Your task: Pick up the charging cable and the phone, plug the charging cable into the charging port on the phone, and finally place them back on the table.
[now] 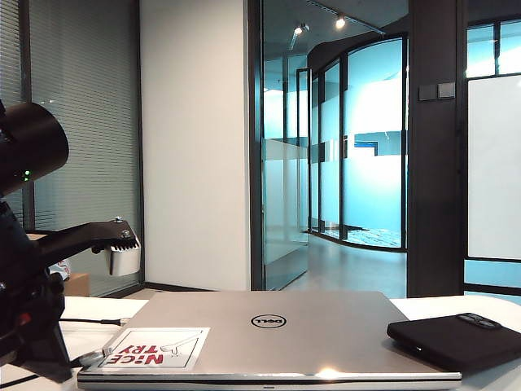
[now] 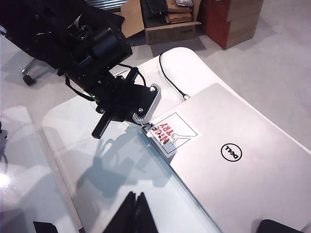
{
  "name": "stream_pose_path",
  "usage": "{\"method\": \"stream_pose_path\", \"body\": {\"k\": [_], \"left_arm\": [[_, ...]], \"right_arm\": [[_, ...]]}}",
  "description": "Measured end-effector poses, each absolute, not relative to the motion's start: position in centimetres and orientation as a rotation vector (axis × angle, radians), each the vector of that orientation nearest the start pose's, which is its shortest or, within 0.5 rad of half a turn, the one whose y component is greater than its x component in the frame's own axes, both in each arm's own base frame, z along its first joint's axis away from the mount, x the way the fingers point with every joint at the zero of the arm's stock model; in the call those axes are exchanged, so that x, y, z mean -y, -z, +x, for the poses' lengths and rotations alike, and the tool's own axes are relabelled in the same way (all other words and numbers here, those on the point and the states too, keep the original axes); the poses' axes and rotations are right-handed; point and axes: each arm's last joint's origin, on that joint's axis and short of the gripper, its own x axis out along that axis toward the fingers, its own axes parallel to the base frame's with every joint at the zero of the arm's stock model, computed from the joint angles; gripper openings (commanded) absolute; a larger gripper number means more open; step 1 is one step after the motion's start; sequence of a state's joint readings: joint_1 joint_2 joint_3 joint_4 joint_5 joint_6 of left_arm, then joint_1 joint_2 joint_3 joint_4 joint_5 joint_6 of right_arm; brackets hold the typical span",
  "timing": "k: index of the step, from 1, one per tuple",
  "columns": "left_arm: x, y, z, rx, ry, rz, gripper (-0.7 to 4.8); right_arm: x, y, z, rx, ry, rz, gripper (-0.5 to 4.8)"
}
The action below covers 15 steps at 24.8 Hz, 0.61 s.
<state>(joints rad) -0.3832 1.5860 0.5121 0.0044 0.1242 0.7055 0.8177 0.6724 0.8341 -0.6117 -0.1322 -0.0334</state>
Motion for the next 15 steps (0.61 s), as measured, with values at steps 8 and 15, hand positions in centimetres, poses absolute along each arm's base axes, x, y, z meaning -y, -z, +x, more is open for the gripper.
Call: {"method": "stream_pose_path", "body": {"k": [8,15], "left_arm": [[9.9,-11.4,23.4,-0.657,0.764,0.750,-0.09],[9.8,-14.9,23.0,-0.545,0.683,0.623,-0.09]], "right_arm": [[-9.9,-32.5,8.8,-0.425,-0.940,-0.188,-0.04],[-9.8,-32.5,8.9,-0.423,-0.888,-0.190,-0.04]]}}
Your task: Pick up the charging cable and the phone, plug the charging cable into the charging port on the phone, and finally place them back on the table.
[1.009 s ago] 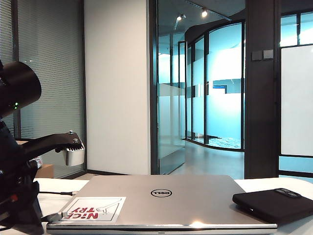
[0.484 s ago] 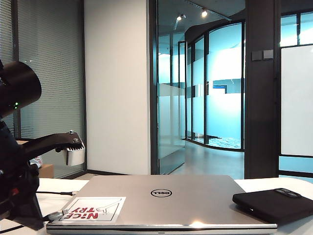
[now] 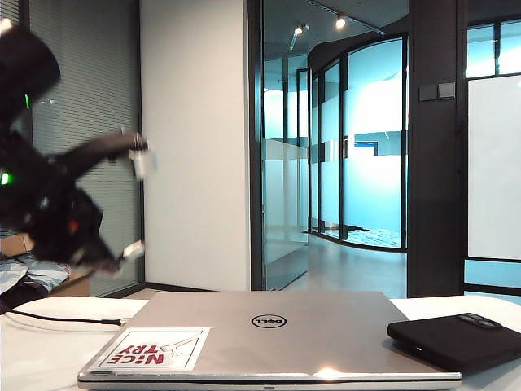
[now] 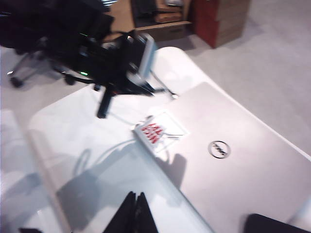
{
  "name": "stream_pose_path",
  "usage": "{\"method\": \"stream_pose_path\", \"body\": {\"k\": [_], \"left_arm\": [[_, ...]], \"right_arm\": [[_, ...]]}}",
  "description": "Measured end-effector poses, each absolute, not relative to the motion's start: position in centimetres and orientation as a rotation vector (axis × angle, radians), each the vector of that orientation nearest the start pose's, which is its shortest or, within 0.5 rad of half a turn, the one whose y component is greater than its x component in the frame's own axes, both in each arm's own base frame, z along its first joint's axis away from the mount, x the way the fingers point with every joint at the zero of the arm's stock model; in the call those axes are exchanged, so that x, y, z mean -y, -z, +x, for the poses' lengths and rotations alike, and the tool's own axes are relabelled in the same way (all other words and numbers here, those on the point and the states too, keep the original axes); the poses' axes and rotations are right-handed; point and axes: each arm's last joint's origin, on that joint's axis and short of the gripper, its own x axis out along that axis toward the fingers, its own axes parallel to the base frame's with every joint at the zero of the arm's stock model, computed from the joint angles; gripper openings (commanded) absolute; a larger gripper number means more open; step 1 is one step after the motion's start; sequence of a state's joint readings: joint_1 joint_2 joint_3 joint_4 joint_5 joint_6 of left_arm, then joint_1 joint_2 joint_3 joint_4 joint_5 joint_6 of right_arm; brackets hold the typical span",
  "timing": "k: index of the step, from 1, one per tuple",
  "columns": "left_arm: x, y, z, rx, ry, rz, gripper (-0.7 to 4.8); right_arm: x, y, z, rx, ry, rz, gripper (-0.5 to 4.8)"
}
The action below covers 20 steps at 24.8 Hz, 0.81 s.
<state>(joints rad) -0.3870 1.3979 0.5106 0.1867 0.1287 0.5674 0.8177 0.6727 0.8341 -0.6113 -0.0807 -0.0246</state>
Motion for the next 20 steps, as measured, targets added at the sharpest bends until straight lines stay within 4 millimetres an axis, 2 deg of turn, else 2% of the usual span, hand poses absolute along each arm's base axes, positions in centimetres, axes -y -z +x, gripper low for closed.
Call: {"method": "stream_pose_path", "body": {"k": [4,9,12,20], "left_arm": [[9.8,-17.3,22.3,-0.509,0.610,0.404,-0.09],[11.0,-19.8,21.0,-0.460,0.608,0.173,-0.09],[12.8,-21.8,20.0,-0.434,0.658,0.013,-0.08],[16.4,-23.7,18.0,-0.426,0.794,-0.206,-0.08]], "right_arm": [[-9.7,-32.5,9.0,-0.442,-0.820,-0.147,-0.04],[-9.4,-32.5,9.5,-0.467,-0.759,-0.075,-0.04],[-9.1,-32.4,10.4,-0.475,-0.691,-0.042,-0.04],[-6.9,-32.2,12.3,-0.500,-0.483,0.074,-0.04]]}}
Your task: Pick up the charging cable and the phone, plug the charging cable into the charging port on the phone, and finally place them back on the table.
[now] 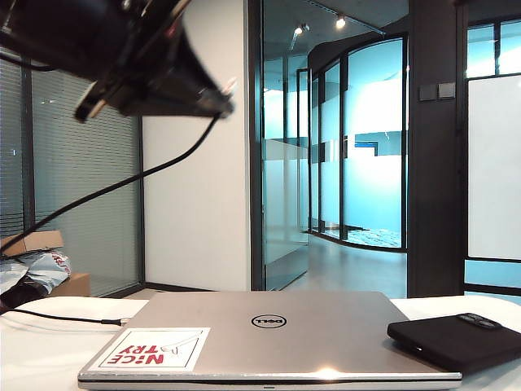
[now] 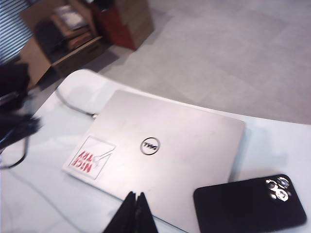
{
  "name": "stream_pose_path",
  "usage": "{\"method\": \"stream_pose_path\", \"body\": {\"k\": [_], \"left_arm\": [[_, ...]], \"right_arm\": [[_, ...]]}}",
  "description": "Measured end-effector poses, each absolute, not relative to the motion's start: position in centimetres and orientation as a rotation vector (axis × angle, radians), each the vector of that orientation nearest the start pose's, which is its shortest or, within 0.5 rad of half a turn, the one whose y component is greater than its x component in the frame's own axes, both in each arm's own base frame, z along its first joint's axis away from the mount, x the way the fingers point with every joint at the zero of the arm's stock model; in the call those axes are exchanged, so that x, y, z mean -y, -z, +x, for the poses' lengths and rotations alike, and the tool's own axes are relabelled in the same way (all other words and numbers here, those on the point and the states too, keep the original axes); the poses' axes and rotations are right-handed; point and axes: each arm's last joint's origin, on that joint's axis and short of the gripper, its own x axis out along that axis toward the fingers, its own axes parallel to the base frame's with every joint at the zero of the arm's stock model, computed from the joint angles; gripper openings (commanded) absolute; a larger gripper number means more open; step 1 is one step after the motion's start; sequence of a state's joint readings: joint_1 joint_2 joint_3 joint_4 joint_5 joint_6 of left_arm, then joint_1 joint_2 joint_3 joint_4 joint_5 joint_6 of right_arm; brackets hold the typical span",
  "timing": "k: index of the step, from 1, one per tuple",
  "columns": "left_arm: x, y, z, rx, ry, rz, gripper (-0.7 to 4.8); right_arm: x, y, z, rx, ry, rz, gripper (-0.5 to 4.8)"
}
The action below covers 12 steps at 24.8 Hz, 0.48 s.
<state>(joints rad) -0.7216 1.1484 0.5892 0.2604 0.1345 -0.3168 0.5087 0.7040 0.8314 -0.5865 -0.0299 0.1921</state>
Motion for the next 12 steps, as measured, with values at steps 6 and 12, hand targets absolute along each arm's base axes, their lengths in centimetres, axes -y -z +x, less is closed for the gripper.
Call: {"method": "stream_pose_path", "body": {"k": [6,12], "left_arm": [[17.5,-24.0,17.1,-0.434,0.843,-0.278,-0.08],[17.6,-23.9,16.9,-0.442,0.849,-0.276,-0.08]], "right_arm": [[-5.6,-29.9,13.4,-0.568,-0.416,0.215,-0.04],[-4.3,-27.1,14.4,-0.624,-0.337,0.461,-0.04]]}}
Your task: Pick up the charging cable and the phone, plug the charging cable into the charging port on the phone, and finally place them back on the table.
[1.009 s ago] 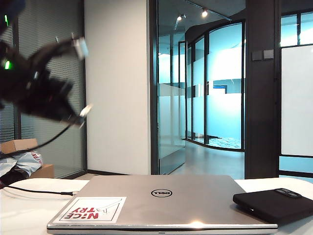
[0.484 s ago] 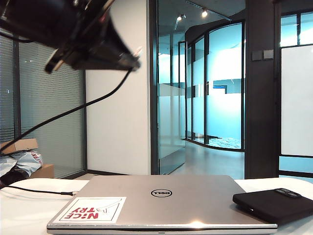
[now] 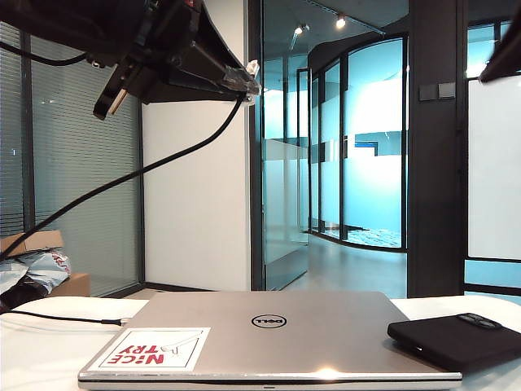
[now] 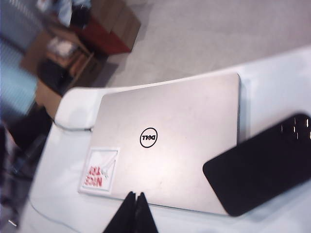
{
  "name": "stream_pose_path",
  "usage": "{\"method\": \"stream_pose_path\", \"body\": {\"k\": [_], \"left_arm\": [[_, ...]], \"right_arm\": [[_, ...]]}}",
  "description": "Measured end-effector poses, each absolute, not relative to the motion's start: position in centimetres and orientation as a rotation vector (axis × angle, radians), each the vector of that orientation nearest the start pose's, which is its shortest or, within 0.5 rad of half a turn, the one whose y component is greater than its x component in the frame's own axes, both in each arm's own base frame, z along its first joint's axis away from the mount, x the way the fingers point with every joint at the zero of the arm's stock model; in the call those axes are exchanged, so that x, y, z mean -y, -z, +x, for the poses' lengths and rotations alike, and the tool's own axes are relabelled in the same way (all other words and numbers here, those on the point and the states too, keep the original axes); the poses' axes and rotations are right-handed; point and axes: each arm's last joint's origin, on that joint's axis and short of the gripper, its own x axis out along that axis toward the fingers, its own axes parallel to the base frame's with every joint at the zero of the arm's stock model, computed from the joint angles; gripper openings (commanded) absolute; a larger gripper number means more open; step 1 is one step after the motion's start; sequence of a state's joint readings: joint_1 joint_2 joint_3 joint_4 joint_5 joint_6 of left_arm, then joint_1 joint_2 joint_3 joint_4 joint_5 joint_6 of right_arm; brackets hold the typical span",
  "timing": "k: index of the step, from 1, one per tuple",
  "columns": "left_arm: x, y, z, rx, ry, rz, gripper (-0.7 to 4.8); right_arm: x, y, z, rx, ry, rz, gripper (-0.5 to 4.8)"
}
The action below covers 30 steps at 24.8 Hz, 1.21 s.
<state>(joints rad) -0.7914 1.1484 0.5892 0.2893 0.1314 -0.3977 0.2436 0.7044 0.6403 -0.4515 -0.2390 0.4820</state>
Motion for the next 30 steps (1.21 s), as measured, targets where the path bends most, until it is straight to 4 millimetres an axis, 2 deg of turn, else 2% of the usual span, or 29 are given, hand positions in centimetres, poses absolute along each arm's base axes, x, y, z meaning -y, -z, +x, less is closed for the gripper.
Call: {"method": "stream_pose_path", "body": {"k": [4,6,7,9,10,11,12,14,24,30], "left_arm": [[17.6,-23.6,16.8,-0.477,0.842,-0.262,-0.08],[17.6,-23.4,16.8,-0.494,0.837,-0.256,-0.08],[17.6,-23.4,16.8,-0.495,0.837,-0.255,-0.08],[17.5,-23.4,16.8,-0.496,0.837,-0.254,-0.08],[17.5,-23.4,16.8,-0.496,0.837,-0.254,-0.08],[17.6,-23.4,16.7,-0.497,0.837,-0.254,-0.08],[17.6,-23.4,16.7,-0.496,0.837,-0.254,-0.08],[17.6,-23.4,16.7,-0.496,0.837,-0.254,-0.08],[17.6,-23.4,16.7,-0.496,0.837,-0.253,-0.08],[17.6,-23.4,16.7,-0.496,0.838,-0.252,-0.08]], "right_arm": [[-3.5,-25.7,14.8,-0.659,-0.261,0.596,-0.04],[-3.1,-24.9,15.0,-0.689,-0.210,0.662,1.00],[-3.0,-24.5,15.1,-0.704,-0.198,0.678,1.78],[-2.9,-23.5,15.2,-0.749,-0.175,0.722,2.92],[-2.8,-22.9,15.3,-0.779,-0.155,0.749,3.83],[-2.9,-22.1,15.5,-0.829,-0.123,0.801,4.53],[-2.9,-21.5,15.8,-0.868,-0.096,0.838,4.77],[-3.0,-20.5,16.7,-0.926,-0.056,0.868,4.77],[-2.8,-18.5,18.9,-0.956,-0.021,0.932,4.77],[-1.5,-16.5,18.7,-0.929,-0.007,1.084,4.76]]}}
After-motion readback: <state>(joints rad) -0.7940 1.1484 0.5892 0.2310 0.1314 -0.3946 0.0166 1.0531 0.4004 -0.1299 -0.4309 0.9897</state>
